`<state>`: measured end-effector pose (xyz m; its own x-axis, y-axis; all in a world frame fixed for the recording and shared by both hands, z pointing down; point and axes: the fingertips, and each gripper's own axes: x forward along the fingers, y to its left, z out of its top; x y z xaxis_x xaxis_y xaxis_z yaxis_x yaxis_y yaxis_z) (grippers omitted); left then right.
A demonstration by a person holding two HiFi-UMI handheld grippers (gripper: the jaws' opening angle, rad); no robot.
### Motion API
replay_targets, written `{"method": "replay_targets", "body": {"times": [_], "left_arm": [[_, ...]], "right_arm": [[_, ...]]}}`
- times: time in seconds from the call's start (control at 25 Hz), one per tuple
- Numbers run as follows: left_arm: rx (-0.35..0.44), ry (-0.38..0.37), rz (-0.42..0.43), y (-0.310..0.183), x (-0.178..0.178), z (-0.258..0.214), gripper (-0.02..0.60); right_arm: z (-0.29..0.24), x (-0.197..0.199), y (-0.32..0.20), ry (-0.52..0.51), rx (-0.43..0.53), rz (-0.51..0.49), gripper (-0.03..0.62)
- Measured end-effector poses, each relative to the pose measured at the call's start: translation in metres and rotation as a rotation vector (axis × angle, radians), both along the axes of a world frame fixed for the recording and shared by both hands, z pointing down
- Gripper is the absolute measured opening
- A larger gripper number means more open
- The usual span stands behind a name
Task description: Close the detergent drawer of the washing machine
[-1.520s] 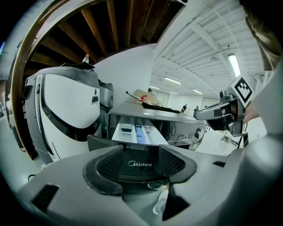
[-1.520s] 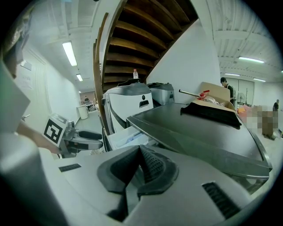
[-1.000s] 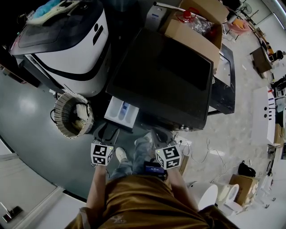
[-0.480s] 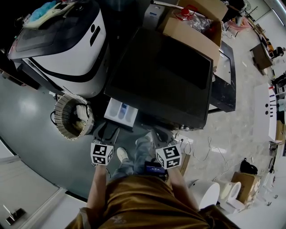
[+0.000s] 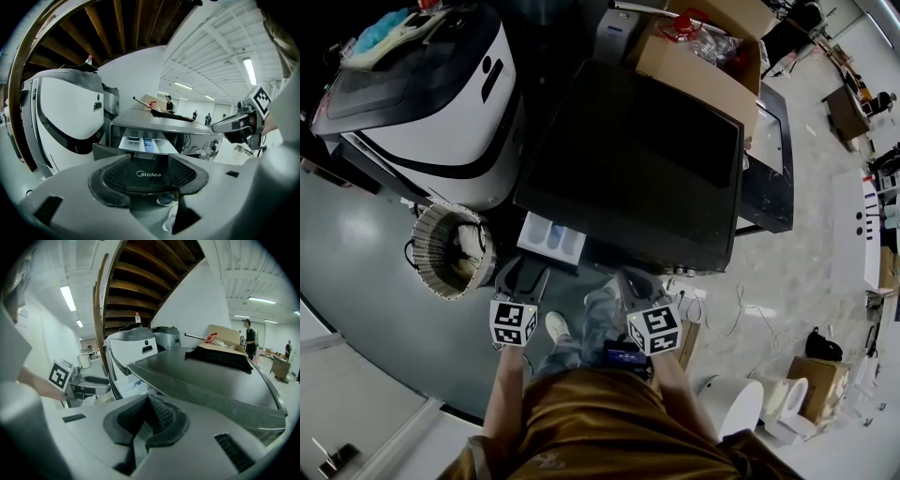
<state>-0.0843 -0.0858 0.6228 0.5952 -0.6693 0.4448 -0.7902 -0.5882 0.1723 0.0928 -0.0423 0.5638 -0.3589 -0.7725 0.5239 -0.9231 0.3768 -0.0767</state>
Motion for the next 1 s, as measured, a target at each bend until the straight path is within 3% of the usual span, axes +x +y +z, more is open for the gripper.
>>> {"method": "replay_targets", "body": {"times": [1.0], "left_arm": [[0.003, 0.007, -0.013, -0.038, 0.018, -0.002, 0.249]], "right_arm": [[0.004, 0.031, -0.014, 0.007, -0.015, 0.050, 0.012]]}}
